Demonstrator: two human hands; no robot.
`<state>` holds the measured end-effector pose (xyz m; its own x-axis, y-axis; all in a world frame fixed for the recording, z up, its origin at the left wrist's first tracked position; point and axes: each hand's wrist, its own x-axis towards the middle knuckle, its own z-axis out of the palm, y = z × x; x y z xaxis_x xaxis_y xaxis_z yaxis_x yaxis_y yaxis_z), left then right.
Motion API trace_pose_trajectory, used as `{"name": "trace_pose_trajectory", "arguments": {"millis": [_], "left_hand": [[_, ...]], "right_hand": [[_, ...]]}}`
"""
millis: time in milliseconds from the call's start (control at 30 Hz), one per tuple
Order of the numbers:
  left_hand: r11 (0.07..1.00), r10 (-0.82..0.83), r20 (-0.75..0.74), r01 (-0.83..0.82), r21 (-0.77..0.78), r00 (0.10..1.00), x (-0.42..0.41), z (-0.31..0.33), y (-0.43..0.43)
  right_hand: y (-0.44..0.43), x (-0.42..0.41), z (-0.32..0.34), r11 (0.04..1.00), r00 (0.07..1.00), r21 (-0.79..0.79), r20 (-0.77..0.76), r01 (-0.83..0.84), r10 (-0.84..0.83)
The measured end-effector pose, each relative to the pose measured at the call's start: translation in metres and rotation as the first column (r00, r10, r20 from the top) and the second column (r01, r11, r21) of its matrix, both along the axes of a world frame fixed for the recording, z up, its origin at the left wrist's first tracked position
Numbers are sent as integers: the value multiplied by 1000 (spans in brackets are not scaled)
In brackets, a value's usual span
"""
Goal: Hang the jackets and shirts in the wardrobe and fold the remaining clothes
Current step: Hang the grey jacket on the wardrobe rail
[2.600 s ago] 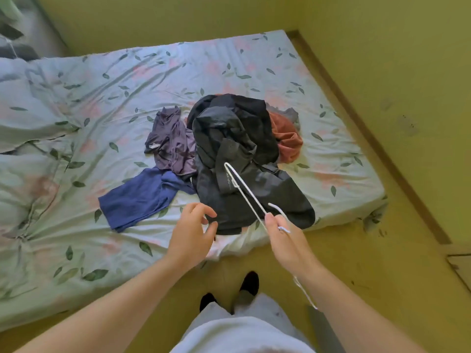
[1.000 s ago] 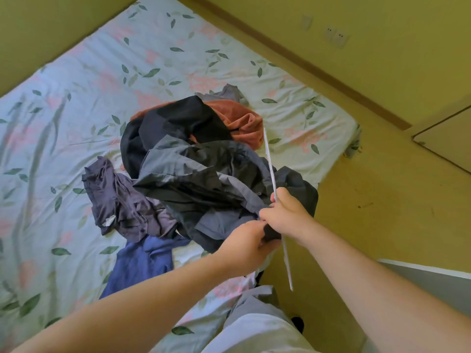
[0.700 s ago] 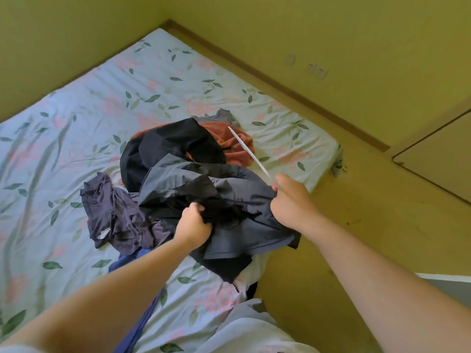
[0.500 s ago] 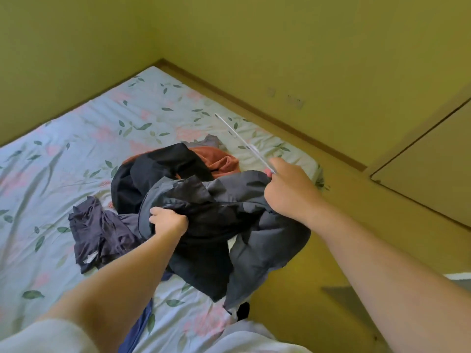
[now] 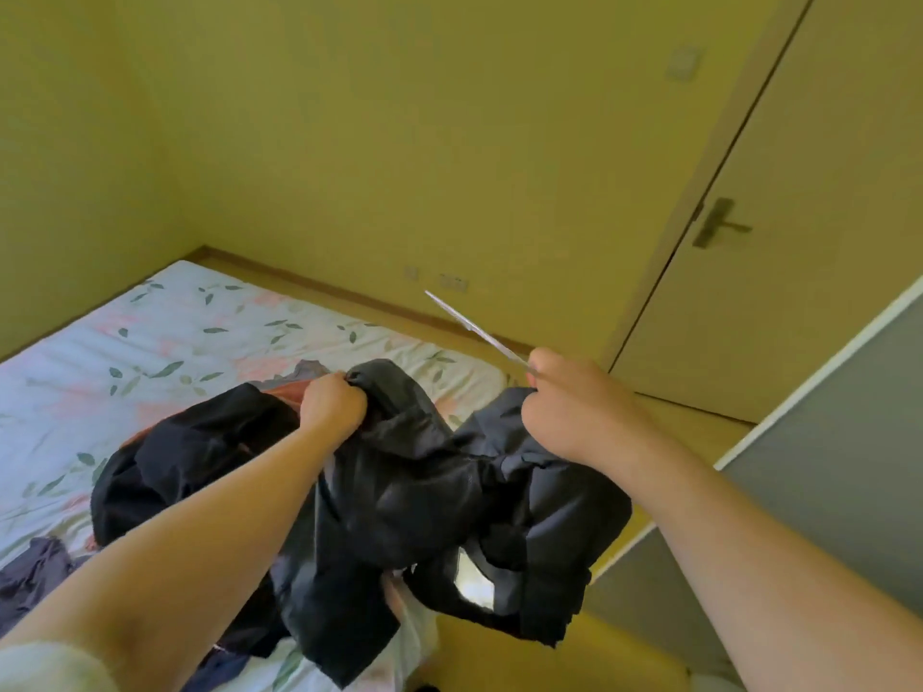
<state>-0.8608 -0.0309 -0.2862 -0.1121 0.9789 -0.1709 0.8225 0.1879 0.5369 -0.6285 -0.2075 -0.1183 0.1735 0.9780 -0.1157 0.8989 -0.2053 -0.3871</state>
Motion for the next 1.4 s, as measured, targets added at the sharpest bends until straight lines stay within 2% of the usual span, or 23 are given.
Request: {"name": "trace_pose_trajectory", "arguments": {"millis": [100, 233, 367, 433, 500, 533, 567, 633, 700, 800, 867, 933, 1000, 1067, 1100, 1167, 1200, 1267, 1300, 1333, 1367, 1400], "left_hand": [[978, -195, 14, 193, 75, 981, 45, 51, -5], [932, -361, 166, 349, 101, 918, 98, 110, -27], [843, -525, 271, 449, 295, 807, 135, 159, -56], [734, -674, 179, 623, 272, 716, 148, 182, -65], [585, -809, -29, 810, 42, 587, 163, 201, -70], [534, -843, -136, 840, -96, 520, 172, 209, -72], [524, -847, -235, 826, -208, 477, 180, 215, -74], [588, -794, -404, 743, -322, 454, 193, 219, -73], [661, -726, -510, 671, -335, 461, 201, 216, -70], [691, -679, -580, 659, -296, 451, 204, 213, -65], [671, -716, -456, 702, -238, 530, 203, 213, -58], [678, -735, -132, 714, -175, 665, 202, 213, -50], [740, -664, 124, 672, -29, 737, 202, 209, -45], [818, -575, 267, 547, 178, 773, 201, 205, -38], [842, -539, 336, 486, 233, 772, 199, 204, -35], [861, -506, 437, 463, 210, 743, 192, 202, -26], [856, -509, 442, 491, 165, 739, 189, 201, -22], [809, -573, 329, 581, 85, 750, 183, 196, -17], [774, -631, 159, 629, 70, 759, 182, 192, -17], [740, -666, -75, 670, 57, 742, 180, 188, -16], [709, -661, -293, 703, 56, 691, 179, 184, -15], [694, -629, -450, 719, 41, 634, 177, 179, -15]], "right_hand": [[-26, 41, -13, 991, 992, -38, -24, 127, -128], [-55, 88, -25, 969, 972, -71, 17, 236, -235], [-76, 120, -40, 946, 950, -87, 22, 313, -312], [-83, 131, -47, 935, 940, -103, 12, 340, -340], [-90, 142, -53, 931, 938, -124, 0, 344, -347], [-93, 146, -55, 932, 941, -133, 3, 336, -339], [-97, 151, -58, 933, 942, -138, 3, 334, -337], [-105, 160, -63, 924, 933, -140, -11, 356, -361], [-113, 168, -69, 917, 925, -145, -24, 371, -378], [-121, 177, -77, 913, 924, -167, -33, 372, -382], [-125, 183, -81, 906, 918, -180, -30, 383, -395], [-128, 188, -85, 902, 917, -194, -30, 385, -398], [-130, 190, -89, 898, 915, -203, -24, 390, -403], [-130, 191, -92, 891, 909, -215, -30, 400, -416], [-130, 191, -93, 888, 906, -218, -30, 405, -421], [-129, 189, -92, 885, 904, -217, -25, 412, -427], [-128, 189, -91, 885, 905, -213, -15, 413, -426], [-126, 187, -90, 886, 903, -194, 4, 421, -429], [-124, 185, -90, 885, 899, -175, 6, 432, -438], [-123, 184, -90, 884, 894, -151, 3, 443, -448], [-121, 182, -90, 882, 889, -127, -3, 453, -457], [-119, 180, -89, 882, 885, -102, -16, 461, -465]]}}
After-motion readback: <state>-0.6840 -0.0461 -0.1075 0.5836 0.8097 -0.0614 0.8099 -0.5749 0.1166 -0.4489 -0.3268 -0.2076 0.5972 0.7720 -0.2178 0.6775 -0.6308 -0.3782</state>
